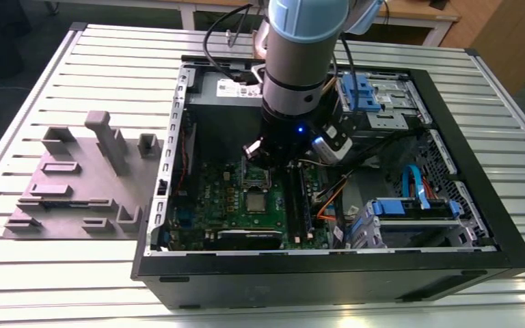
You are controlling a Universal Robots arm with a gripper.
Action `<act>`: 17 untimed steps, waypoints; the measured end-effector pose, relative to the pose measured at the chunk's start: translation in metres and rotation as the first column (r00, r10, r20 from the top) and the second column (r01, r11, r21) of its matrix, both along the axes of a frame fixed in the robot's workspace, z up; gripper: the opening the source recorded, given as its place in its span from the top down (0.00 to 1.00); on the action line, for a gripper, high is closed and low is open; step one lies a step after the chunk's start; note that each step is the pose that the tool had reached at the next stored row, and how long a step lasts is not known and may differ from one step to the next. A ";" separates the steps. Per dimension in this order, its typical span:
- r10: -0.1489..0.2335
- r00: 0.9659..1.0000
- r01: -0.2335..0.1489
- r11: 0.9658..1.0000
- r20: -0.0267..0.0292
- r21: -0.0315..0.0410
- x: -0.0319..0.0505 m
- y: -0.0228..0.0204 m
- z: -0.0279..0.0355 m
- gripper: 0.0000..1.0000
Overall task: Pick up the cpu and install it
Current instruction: 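Close the cpu cover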
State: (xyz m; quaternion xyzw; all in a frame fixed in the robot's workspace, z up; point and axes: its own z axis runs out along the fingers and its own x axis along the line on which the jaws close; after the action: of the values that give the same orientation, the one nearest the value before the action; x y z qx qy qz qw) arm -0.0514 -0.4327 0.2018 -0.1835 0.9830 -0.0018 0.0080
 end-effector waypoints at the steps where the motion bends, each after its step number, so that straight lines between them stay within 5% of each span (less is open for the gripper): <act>1: 0.000 1.000 0.000 1.000 0.000 0.000 -0.0004 0.0000 -0.0002 0.90; 8: 0.000 1.000 0.000 1.000 0.009 0.000 -0.0070 0.0001 -0.0007 0.90; 12: 0.000 1.000 0.000 1.000 0.009 0.000 -0.0072 -0.0001 0.0004 0.90; 17: 0.000 1.000 0.000 1.000 0.003 0.000 -0.0071 -0.0008 0.0091 0.90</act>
State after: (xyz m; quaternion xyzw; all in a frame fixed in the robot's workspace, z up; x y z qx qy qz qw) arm -0.0585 -0.4334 0.2108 -0.1835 0.9830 -0.0019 0.0096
